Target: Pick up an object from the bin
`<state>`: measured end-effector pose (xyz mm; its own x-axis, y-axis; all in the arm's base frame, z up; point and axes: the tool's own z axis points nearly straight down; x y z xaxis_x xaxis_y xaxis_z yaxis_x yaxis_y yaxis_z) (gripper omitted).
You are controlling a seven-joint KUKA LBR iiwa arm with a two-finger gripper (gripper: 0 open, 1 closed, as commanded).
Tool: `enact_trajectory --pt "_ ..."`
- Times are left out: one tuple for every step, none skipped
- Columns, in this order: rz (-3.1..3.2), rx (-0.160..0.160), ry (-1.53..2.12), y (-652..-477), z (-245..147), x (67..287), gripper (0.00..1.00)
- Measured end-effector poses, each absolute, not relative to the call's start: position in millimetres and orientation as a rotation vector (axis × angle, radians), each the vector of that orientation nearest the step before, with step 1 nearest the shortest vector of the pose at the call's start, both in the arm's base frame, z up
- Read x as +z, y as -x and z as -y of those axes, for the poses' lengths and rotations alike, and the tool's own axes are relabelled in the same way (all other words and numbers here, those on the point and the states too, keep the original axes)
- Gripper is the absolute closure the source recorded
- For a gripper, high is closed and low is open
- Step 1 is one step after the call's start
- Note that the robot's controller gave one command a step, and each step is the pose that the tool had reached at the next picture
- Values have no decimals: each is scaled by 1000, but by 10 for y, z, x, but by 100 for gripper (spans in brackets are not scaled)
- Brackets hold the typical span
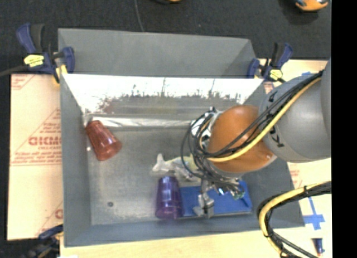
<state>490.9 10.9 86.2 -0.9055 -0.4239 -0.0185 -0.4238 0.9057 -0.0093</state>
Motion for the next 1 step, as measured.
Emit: enact_trajectory --pt "-3086 -4 419 -4781 -798 757 0"
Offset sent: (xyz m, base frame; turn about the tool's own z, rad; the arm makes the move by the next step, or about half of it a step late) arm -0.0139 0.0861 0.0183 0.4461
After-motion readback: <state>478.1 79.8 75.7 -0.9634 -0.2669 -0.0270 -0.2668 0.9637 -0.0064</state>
